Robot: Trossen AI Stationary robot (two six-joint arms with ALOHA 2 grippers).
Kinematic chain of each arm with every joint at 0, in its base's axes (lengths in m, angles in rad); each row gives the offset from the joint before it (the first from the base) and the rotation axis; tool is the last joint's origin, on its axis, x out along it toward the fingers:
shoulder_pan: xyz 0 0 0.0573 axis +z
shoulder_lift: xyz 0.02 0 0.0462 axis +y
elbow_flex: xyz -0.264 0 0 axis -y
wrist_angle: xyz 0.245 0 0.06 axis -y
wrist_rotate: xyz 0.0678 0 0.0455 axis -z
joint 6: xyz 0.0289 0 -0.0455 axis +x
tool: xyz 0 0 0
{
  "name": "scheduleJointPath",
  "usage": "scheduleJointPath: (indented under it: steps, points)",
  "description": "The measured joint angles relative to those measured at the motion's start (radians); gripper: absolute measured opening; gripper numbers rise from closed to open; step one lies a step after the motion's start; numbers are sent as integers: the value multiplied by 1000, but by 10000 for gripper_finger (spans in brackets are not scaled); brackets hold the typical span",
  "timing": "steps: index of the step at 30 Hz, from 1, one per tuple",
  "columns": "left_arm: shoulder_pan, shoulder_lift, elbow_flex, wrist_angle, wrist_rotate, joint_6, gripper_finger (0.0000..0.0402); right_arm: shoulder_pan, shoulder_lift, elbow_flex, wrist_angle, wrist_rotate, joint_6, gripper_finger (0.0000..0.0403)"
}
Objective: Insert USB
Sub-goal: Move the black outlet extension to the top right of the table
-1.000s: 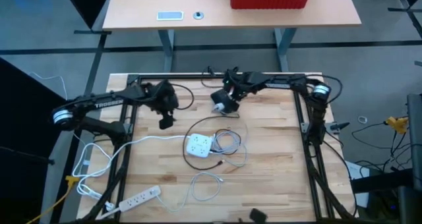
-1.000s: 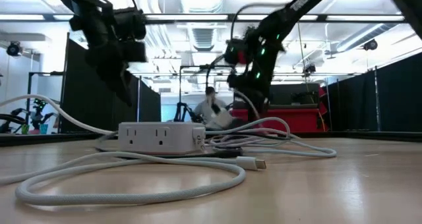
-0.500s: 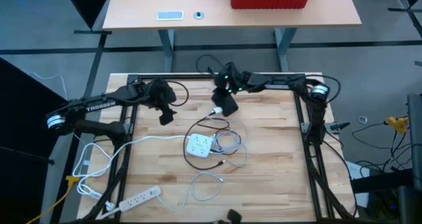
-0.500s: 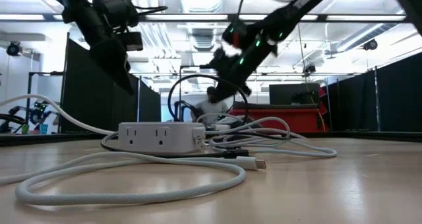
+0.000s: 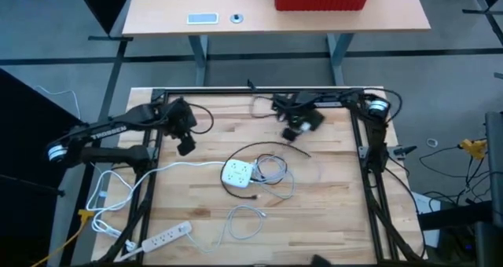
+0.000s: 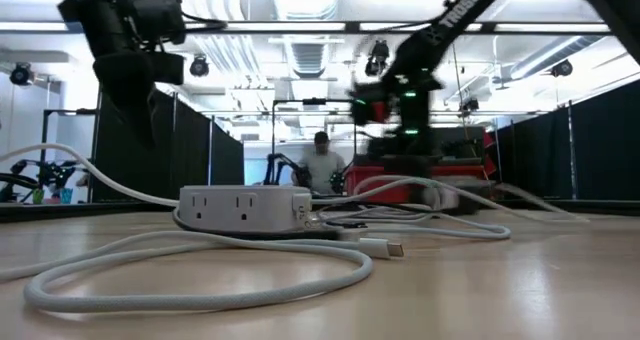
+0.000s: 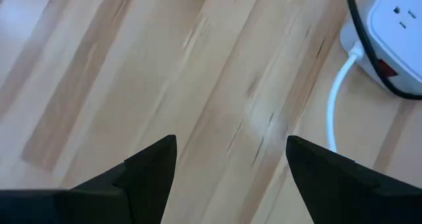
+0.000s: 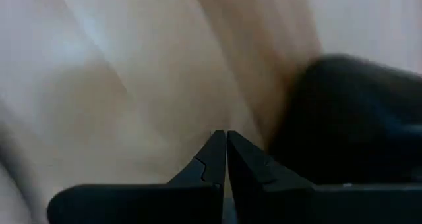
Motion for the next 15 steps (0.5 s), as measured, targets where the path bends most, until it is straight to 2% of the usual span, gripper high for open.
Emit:
scheduleJointPath:
  steps: [4,7,9,12,13,15]
  points:
    - [-2,-59,-10,-2,-21,-30,272,-65,-155,-108,-6,57,17,0]
    - [1,-90,-8,-2,-27,-35,272,-103,-272,-189,1,47,23,0]
    - [1,-98,-8,-3,-28,-35,272,-104,-360,-233,62,-72,24,0]
    - [7,-98,-8,-2,-27,-36,272,-70,-463,-291,263,-369,22,0]
    - [8,-96,-8,-1,-28,-36,272,-48,-481,-310,328,-427,23,0]
    - [9,-84,-8,0,-29,-36,272,15,-480,-327,418,-405,19,0]
